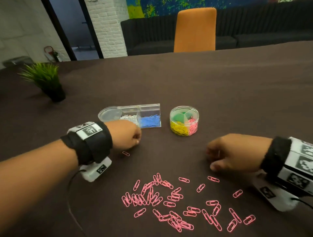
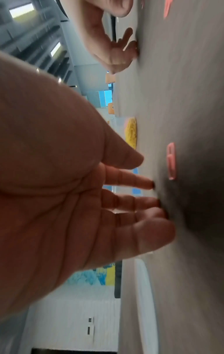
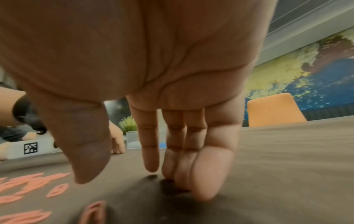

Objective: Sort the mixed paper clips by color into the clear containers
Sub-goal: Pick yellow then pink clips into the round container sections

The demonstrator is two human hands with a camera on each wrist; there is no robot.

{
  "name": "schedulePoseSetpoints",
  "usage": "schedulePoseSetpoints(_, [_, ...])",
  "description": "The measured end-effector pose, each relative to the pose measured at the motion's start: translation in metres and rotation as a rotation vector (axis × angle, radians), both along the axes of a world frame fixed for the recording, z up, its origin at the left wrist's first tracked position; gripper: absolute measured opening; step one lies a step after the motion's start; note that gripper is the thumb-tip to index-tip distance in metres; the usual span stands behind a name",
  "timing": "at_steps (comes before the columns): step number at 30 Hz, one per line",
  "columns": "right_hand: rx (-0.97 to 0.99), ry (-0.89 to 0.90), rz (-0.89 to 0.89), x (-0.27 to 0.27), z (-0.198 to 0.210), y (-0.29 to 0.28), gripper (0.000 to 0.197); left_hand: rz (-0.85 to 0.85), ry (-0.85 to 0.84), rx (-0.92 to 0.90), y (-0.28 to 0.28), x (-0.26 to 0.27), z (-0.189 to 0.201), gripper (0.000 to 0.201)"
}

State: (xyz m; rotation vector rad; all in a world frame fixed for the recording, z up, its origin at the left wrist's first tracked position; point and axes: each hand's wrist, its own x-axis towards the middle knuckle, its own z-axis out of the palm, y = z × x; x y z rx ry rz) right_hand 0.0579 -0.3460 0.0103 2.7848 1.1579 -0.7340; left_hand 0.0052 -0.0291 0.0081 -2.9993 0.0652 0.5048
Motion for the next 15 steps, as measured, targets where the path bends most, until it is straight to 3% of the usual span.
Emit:
schedulePoseSetpoints(4, [-0.058, -0.011, 0.063, -0.028, -0.005, 0.02, 0.053, 0.064, 0.041, 0.01, 0.015, -0.031, -0.016, 0.04])
schedulePoseSetpoints(9, [-0.015, 0.031, 0.193, -0.071, -0.007, 0.061, 0.096, -0.047, 0.138, -0.146, -0.035, -0.078, -0.012, 0.076])
schedulePoseSetpoints(12, [-0.064, 0.024, 0.324, -0.091, -0.009, 0.08, 0.094, -0.116, 0.187, -0.185, -0.06, -0.104, -0.006, 0.08])
schedulePoseSetpoints(15, [-0.058, 0.006, 0.428, -0.101, -0.011, 0.083, 0.06, -0.152, 0.157, -0.198, -0.066, -0.116, -0.011, 0.058])
